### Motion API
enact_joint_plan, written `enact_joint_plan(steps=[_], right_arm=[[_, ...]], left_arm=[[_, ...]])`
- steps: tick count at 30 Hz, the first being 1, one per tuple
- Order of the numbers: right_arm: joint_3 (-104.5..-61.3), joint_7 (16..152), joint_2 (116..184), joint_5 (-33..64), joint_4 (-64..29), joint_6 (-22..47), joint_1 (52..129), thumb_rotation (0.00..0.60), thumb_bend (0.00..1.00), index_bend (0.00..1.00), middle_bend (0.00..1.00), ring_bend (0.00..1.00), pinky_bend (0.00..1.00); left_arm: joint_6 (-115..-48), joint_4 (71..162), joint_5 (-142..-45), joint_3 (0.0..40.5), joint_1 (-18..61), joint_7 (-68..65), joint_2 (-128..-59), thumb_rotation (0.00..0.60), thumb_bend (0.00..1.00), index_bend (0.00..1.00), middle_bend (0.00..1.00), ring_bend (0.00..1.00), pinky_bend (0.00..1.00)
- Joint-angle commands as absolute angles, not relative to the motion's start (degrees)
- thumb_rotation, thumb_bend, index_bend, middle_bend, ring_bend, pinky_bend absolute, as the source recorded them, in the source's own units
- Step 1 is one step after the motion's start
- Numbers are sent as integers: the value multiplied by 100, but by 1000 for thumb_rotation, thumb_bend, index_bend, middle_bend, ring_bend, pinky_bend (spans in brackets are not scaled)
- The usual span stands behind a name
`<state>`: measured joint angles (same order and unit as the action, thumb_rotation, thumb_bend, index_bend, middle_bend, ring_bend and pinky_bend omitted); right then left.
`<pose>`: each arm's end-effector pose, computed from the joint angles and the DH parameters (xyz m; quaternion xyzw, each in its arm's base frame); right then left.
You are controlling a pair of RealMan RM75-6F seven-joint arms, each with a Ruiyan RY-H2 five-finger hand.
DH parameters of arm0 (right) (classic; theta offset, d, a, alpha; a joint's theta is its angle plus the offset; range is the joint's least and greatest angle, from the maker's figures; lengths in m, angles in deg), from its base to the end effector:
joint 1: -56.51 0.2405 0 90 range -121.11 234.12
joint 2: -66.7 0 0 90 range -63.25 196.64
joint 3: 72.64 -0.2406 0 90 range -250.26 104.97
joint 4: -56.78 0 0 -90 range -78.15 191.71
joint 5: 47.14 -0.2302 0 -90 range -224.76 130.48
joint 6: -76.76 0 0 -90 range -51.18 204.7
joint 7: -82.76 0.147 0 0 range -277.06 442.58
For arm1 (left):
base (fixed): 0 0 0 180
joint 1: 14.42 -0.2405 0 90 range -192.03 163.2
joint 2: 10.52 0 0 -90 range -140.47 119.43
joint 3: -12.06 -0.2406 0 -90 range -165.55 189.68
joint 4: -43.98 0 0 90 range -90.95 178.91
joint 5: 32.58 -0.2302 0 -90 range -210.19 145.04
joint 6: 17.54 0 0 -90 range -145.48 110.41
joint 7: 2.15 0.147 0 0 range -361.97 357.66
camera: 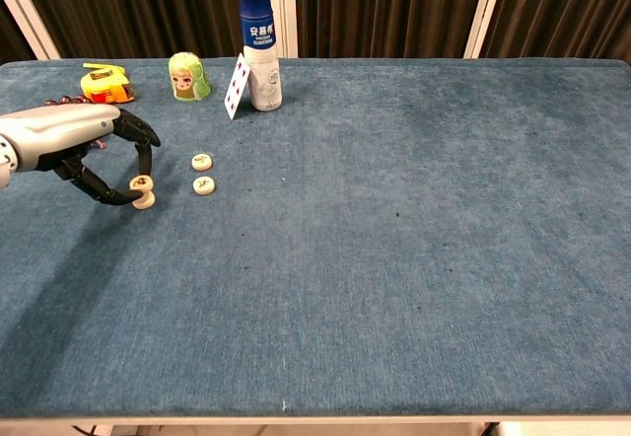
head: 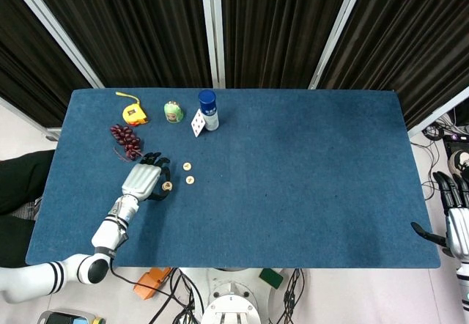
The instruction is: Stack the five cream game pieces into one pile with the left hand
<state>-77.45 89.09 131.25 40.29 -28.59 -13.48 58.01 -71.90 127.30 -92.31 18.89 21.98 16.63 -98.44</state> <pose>-0.3279 -0.1741 0.1604 0.5656 -0.3596 0.4140 0.6160 -0.1973 0.3181 -0.0393 -0.7194 -0.4422 -0.3083 0.4379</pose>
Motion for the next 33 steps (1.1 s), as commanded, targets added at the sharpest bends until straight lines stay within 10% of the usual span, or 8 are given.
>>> enact_joint_plan(steps=[1, 33], right_arm=[[-7745, 8906, 13124, 4028, -2859, -1347, 5800, 600, 154, 5, 136, 0, 91], [-7746, 8975, 13144, 4007, -2793, -1346, 5787, 600, 154, 5, 136, 0, 91]], left_arm=[[-7195, 12717, -9221, 1882, 2203, 1682, -9851, 600, 326, 496, 150, 0, 8], [-7209, 12748, -9125, 1811, 2222, 1856, -9833, 600, 320, 425, 136, 0, 8]])
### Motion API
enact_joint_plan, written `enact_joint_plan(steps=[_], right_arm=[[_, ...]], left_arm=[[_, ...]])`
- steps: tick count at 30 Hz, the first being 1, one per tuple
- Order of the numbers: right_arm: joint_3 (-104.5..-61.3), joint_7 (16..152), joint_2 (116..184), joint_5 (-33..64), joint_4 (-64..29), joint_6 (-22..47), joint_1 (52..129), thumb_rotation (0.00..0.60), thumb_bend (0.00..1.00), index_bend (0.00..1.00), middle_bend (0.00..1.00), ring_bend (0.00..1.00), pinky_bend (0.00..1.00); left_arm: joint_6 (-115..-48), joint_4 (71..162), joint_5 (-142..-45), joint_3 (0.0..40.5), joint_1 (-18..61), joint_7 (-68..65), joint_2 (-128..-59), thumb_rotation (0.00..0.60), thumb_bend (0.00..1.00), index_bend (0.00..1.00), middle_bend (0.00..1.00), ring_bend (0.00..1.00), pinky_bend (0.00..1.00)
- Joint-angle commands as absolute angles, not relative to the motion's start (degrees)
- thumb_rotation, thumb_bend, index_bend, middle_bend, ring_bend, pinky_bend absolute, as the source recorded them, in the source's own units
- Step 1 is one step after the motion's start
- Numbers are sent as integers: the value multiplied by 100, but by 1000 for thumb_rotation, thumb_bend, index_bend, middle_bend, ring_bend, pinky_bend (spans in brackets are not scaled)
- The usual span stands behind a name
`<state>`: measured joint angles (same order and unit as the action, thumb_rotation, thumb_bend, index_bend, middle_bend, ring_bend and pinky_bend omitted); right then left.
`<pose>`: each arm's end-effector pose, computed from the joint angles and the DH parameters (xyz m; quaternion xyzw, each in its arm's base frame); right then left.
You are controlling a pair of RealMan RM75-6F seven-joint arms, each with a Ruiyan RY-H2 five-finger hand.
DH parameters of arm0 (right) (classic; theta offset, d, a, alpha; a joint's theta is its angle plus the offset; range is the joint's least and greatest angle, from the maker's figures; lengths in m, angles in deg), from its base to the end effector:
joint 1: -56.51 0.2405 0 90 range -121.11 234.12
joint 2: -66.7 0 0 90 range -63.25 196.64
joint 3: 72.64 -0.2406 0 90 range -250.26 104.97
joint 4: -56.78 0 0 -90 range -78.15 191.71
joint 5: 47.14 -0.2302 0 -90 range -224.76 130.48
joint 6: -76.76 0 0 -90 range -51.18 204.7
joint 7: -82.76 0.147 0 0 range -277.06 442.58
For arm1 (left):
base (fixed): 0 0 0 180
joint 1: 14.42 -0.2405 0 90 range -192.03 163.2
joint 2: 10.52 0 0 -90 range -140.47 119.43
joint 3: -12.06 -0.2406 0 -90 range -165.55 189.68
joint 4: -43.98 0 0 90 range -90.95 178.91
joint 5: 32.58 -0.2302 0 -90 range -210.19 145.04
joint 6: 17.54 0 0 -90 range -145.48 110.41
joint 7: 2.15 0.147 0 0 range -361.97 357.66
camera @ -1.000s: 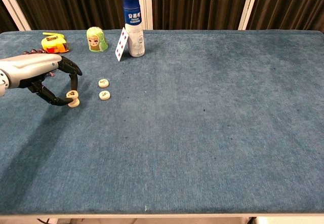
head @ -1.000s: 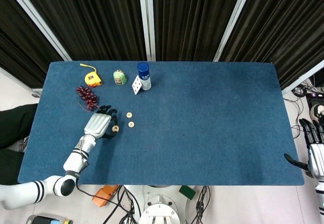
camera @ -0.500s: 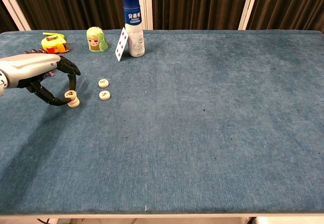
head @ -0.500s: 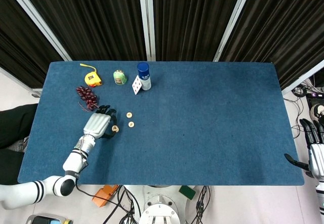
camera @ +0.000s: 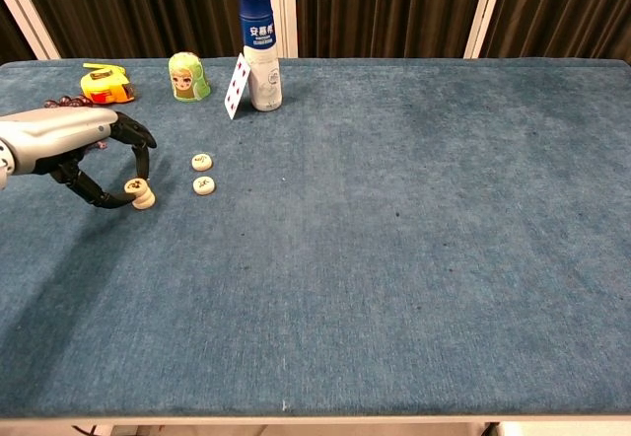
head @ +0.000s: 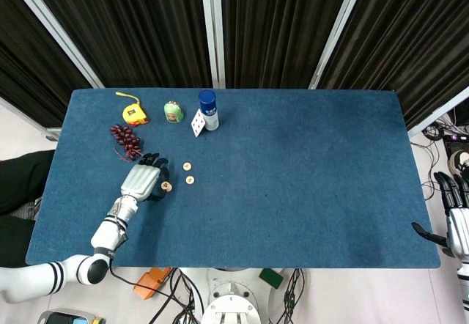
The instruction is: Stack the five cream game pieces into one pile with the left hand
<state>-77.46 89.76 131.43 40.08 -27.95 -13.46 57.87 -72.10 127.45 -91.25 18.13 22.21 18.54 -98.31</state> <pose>-0.3308 -0.1734 0.1609 0.5631 -0.3619 0.4139 0.6169 -0.2004 0.3161 -0.0400 -0.7257 -0.4354 -0.2950 0.4437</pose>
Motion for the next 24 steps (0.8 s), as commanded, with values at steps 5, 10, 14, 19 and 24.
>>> enact_joint_plan(steps=[5, 10, 14, 19, 24], right_arm=[[-7749, 8985, 13150, 4004, -2786, -1345, 5788, 600, 154, 5, 136, 0, 91], [-7755, 8986, 13147, 3998, -2786, -1353, 5783, 600, 154, 5, 136, 0, 91], [-7755, 8969, 13151, 4025, -2794, -1347, 5801, 600, 154, 5, 136, 0, 91], [-7749, 8967, 13149, 4042, -2794, -1356, 5801, 600, 154, 5, 136, 0, 91], [-7747, 9020, 13141, 3988, -2760, -1364, 5764, 600, 154, 5, 136, 0, 91]], left_arm=[[-7213, 12773, -9130, 1800, 2223, 1864, -9832, 600, 319, 425, 136, 0, 8], [-7323, 12967, -9281, 1815, 2236, 1886, -9806, 600, 317, 425, 136, 0, 8], [-7361, 13028, -9318, 1953, 2357, 1939, -9947, 600, 314, 425, 136, 0, 8], [-7199, 12844, -9131, 2138, 2686, 2266, -10292, 600, 296, 425, 137, 0, 8], [-7067, 12622, -8836, 2222, 2948, 2628, -10574, 600, 283, 425, 136, 0, 8]])
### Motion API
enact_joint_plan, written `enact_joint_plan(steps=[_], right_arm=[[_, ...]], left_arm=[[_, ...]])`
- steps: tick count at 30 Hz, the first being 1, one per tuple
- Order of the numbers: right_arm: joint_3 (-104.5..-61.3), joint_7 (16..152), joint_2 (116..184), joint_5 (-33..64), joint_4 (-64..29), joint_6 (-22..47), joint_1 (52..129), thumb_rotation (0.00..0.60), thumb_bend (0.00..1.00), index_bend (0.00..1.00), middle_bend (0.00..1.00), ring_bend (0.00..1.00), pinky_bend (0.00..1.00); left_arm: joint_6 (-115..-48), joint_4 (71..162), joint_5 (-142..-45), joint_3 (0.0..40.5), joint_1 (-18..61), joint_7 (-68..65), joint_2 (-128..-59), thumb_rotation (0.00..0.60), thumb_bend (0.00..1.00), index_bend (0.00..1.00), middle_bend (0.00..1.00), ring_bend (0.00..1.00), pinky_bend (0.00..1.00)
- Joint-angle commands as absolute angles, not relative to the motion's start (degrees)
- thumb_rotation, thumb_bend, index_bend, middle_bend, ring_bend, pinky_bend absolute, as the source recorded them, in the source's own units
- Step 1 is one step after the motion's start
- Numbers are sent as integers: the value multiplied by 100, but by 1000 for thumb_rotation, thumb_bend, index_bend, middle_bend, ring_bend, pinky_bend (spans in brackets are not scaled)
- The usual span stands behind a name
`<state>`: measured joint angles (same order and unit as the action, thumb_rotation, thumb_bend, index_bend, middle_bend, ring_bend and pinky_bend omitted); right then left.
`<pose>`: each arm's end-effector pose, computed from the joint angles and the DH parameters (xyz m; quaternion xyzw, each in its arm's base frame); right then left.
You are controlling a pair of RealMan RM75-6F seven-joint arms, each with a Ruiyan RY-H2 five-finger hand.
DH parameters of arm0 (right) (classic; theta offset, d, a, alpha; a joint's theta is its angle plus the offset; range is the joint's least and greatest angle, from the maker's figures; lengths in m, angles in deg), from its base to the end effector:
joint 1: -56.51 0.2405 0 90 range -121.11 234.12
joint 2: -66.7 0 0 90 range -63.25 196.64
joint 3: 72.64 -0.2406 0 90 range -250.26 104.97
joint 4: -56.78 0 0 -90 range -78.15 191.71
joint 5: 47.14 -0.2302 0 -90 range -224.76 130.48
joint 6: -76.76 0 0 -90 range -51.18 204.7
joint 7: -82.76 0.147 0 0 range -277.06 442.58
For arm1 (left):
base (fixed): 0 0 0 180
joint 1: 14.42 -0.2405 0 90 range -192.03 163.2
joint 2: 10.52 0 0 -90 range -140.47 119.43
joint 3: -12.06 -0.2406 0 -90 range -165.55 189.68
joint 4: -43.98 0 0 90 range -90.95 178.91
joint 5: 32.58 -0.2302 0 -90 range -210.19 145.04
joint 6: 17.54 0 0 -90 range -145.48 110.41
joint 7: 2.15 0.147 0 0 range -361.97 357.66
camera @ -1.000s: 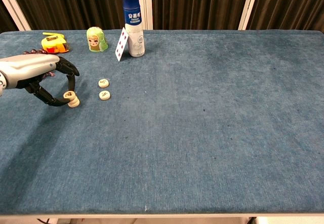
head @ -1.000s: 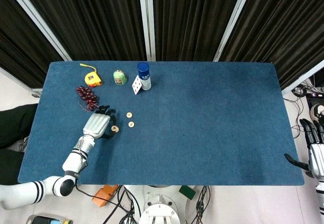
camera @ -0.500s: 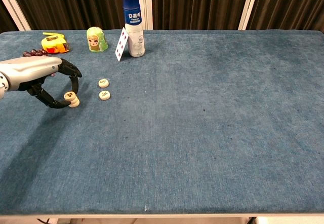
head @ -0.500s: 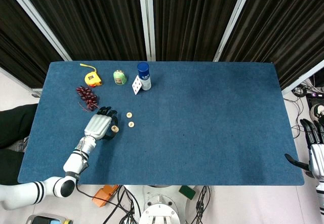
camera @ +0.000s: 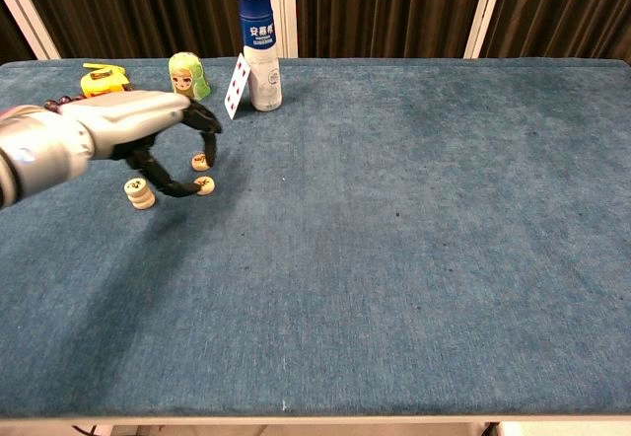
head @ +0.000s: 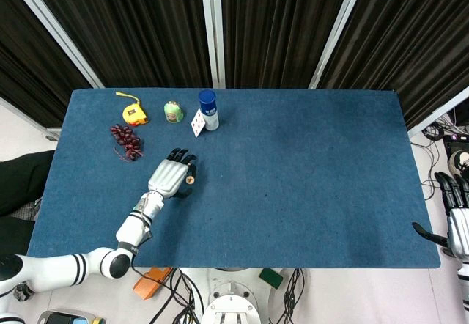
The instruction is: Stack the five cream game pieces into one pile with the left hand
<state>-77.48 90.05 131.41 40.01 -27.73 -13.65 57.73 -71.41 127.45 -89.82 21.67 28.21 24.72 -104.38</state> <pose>-0.3318 -0.1726 0.1621 0.5615 -0.3617 0.4144 0.6182 -0.1343 0.3272 -0.0683 -0.7522 -0.3977 -0.3279 0.4105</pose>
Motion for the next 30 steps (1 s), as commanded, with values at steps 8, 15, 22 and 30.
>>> enact_joint_plan(steps=[8, 15, 22, 30], right_arm=[[-7754, 9094, 13160, 3948, -2689, -1346, 5754, 600, 154, 5, 136, 0, 91], [-7763, 9113, 13183, 3936, -2646, -1312, 5771, 600, 154, 5, 136, 0, 91], [-7767, 9105, 13184, 3939, -2650, -1313, 5775, 600, 154, 5, 136, 0, 91], [-7766, 9101, 13184, 3925, -2656, -1314, 5763, 600, 154, 5, 136, 0, 91]], left_arm=[[-6996, 12335, -8372, 2270, 3139, 2935, -10749, 600, 279, 425, 136, 0, 8], [-7027, 12310, -8145, 2194, 3159, 3083, -10720, 600, 280, 425, 137, 0, 8], [-7045, 12236, -8099, 2154, 3165, 3034, -10738, 600, 304, 425, 137, 0, 8], [-6993, 12108, -8031, 2125, 3201, 3015, -10782, 600, 323, 450, 136, 0, 8]])
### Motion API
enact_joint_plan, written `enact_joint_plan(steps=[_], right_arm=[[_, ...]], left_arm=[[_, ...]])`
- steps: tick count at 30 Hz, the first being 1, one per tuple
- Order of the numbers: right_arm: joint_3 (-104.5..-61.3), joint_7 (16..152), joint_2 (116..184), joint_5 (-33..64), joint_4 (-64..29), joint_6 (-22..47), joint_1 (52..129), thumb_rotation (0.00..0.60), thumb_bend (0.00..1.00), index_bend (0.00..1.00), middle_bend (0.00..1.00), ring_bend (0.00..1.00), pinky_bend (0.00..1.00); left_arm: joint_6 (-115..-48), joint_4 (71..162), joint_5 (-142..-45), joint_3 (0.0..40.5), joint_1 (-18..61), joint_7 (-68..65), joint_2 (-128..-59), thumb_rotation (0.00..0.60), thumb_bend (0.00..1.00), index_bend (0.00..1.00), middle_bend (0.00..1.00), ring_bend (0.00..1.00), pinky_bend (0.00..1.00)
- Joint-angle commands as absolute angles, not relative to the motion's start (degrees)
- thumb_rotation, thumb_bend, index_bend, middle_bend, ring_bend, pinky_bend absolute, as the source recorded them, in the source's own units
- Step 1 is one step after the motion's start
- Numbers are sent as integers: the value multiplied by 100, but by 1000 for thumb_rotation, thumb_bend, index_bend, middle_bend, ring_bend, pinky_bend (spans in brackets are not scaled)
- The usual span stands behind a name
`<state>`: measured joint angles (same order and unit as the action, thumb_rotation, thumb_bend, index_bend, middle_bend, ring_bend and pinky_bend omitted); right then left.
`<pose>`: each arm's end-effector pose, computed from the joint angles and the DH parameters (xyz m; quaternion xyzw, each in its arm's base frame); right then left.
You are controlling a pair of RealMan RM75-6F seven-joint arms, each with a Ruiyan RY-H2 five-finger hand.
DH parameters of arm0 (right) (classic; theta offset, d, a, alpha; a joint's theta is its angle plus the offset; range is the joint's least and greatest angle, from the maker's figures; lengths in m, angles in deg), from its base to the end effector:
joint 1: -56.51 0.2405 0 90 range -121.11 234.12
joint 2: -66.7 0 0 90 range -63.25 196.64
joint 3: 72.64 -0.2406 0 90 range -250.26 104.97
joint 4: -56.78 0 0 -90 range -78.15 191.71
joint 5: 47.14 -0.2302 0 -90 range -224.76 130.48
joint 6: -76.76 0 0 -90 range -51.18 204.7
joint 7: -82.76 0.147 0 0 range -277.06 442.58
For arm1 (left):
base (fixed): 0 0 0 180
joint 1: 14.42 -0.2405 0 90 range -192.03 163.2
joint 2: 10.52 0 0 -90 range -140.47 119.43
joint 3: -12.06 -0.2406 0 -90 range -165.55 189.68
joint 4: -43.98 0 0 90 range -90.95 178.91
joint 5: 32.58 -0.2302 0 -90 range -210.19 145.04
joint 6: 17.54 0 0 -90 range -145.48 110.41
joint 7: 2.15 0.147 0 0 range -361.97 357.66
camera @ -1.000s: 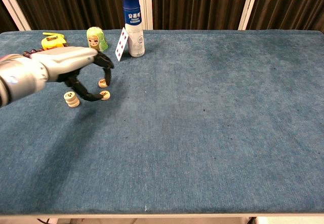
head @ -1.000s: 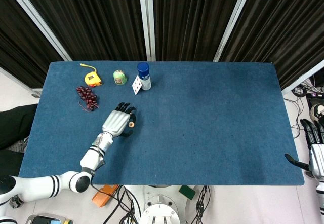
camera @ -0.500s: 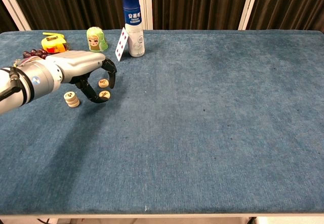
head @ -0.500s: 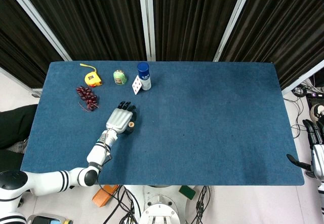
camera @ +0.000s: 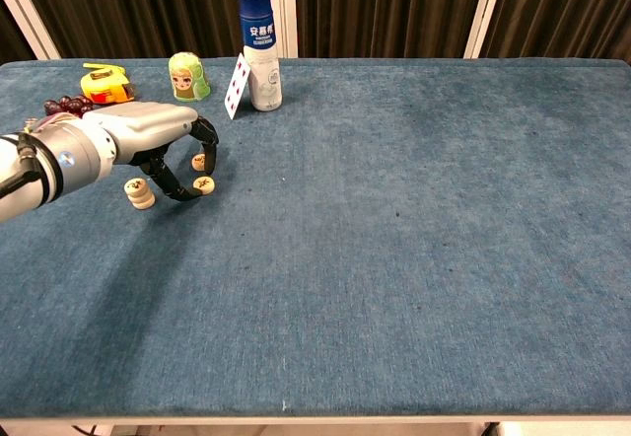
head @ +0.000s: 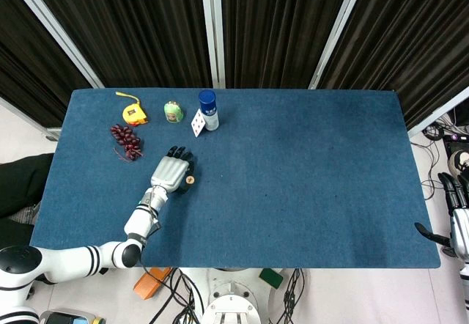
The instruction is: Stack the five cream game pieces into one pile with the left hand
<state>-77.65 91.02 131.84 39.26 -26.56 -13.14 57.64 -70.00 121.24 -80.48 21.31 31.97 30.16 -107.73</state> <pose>-0.3376 -0.1727 0.1624 0.5566 -0.3674 0.4116 0.6211 -0.1450 0.3446 -0.0829 -0.7527 -0.4013 -0.2769 0.4424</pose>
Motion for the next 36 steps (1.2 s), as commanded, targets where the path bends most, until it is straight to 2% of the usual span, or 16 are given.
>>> enact_joint_plan(steps=[1, 12, 21, 25, 36], right_arm=[[-7765, 9098, 13185, 3925, -2657, -1312, 5763, 600, 154, 5, 136, 0, 91], [-7781, 9064, 13175, 3940, -2691, -1313, 5783, 600, 154, 5, 136, 0, 91], [-7791, 9038, 13148, 3970, -2726, -1296, 5817, 600, 154, 5, 136, 0, 91], [-7795, 9028, 13156, 3993, -2735, -1282, 5846, 600, 154, 5, 136, 0, 91], [-7778, 9014, 13160, 4034, -2755, -1295, 5860, 600, 154, 5, 136, 0, 91]], left_arm=[[-6988, 12093, -8012, 2117, 3204, 3023, -10787, 600, 324, 454, 136, 0, 8], [-7182, 12379, -8230, 2077, 3096, 2842, -10578, 600, 346, 508, 137, 0, 8], [-7598, 13686, -8439, 1990, 2738, 2705, -9521, 600, 346, 509, 136, 0, 3], [-7696, 13966, -8452, 1886, 2595, 2666, -9222, 600, 342, 509, 136, 0, 3], [-7638, 13785, -8411, 1745, 2443, 2427, -9360, 600, 323, 509, 137, 0, 2]])
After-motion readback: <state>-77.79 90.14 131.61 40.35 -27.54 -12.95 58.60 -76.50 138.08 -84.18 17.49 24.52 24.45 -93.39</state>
